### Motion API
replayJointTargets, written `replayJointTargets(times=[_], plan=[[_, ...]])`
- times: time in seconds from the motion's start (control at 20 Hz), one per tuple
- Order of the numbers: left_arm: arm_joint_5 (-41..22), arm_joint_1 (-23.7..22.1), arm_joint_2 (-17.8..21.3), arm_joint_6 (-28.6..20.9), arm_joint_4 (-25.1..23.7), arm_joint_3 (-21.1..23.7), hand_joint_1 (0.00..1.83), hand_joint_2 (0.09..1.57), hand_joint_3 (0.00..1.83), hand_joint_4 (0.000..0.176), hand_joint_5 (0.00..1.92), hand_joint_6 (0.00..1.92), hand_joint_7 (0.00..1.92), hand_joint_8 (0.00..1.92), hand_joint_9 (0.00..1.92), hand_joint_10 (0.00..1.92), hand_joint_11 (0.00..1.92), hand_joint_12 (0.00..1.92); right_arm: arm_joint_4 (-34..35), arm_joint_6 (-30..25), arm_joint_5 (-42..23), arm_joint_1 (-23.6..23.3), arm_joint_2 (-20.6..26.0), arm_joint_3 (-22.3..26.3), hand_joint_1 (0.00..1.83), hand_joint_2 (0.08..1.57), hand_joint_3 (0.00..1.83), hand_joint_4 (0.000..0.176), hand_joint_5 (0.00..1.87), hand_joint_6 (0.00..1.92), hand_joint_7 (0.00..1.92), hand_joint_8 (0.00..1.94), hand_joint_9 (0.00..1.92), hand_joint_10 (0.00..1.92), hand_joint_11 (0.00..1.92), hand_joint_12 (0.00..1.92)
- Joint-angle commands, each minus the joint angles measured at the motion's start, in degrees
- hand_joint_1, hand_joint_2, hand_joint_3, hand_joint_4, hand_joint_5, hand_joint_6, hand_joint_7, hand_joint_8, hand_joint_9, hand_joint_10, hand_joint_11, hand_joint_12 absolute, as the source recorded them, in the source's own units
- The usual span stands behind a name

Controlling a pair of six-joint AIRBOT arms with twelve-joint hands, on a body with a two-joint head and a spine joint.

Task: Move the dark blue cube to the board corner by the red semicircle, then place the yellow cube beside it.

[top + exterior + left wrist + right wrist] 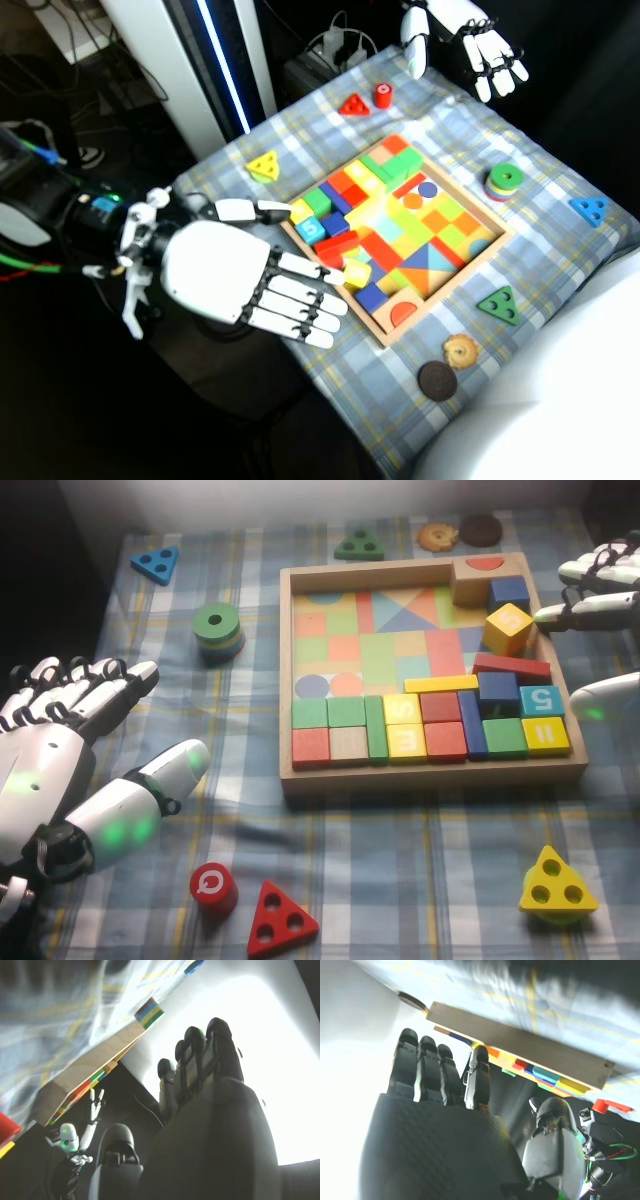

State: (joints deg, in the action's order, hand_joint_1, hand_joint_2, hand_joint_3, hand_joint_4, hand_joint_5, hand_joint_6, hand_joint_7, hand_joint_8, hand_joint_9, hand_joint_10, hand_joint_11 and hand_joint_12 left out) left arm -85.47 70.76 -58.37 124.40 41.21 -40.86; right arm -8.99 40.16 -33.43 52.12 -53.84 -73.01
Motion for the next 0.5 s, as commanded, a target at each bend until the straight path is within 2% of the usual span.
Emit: replayJointTargets(times=[0.0,0.05,0.1,0.15,0.2,0.35,0.4,0.45], plan=[[-6.2,-0.5,0.0,-0.4,-2.8,-0.1,0.00,1.12,0.00,0.116,0.29,0.00,0.21,0.00,0.16,0.00,0.00,0.00,1.3,-0.1,-5.6,-0.1,-0.5,-0.7,0.00,0.92,0.00,0.176,0.26,0.00,0.00,0.00,0.00,0.00,0.00,0.00],[-6.2,-0.5,0.0,-0.4,-2.8,-0.1,0.00,1.12,0.00,0.117,0.29,0.00,0.21,0.00,0.16,0.00,0.00,0.00,1.3,-0.1,-5.6,-0.1,-1.2,-1.2,0.00,0.91,0.00,0.176,0.26,0.00,0.00,0.00,0.00,0.00,0.00,0.00],[-6.2,-0.5,0.0,-0.4,-2.8,-0.1,0.00,1.12,0.00,0.105,0.30,0.00,0.22,0.00,0.17,0.01,0.00,0.00,1.3,-0.1,-5.6,-0.1,-1.8,-1.8,0.00,0.92,0.00,0.176,0.26,0.00,0.00,0.00,0.00,0.00,0.00,0.00],[-6.1,-0.5,0.0,-0.4,-2.8,-0.1,0.00,1.12,0.00,0.100,0.30,0.01,0.23,0.01,0.17,0.01,0.00,0.00,1.3,-0.1,-5.6,-0.1,-2.0,-2.0,0.00,0.90,0.00,0.176,0.26,0.00,0.00,0.00,0.00,0.00,0.00,0.00],[-6.1,-0.5,0.0,-0.5,-2.8,-0.1,0.00,1.12,0.00,0.104,0.30,0.00,0.23,0.00,0.17,0.00,0.00,0.00,1.3,-0.1,-5.5,-0.1,-2.3,-2.1,0.00,0.89,0.00,0.176,0.26,0.00,0.00,0.00,0.00,0.00,0.00,0.00],[-5.9,-0.5,-0.1,-0.5,-2.8,-0.2,0.00,1.12,0.00,0.095,0.30,0.00,0.22,0.00,0.16,0.00,0.00,0.00,0.8,-0.1,-5.5,-0.2,-2.5,-2.3,0.00,0.89,0.00,0.176,0.25,0.00,0.00,0.00,0.00,0.00,0.00,0.00],[-5.9,-0.5,-0.1,-0.6,-2.8,-0.2,0.00,1.12,0.00,0.103,0.30,0.00,0.22,0.00,0.17,0.00,0.00,0.00,0.6,-0.1,-5.5,-0.3,-2.7,-2.4,0.00,0.89,0.00,0.176,0.26,0.00,0.00,0.00,0.00,0.00,0.00,0.00],[-5.9,-0.5,-0.1,-0.6,-2.8,-0.3,0.00,1.13,0.00,0.102,0.30,0.00,0.23,0.00,0.17,0.00,0.00,0.00,0.3,-0.1,-5.5,-0.5,-2.9,-2.5,0.00,0.90,0.00,0.176,0.25,0.00,0.00,0.00,0.00,0.00,0.00,0.00]])
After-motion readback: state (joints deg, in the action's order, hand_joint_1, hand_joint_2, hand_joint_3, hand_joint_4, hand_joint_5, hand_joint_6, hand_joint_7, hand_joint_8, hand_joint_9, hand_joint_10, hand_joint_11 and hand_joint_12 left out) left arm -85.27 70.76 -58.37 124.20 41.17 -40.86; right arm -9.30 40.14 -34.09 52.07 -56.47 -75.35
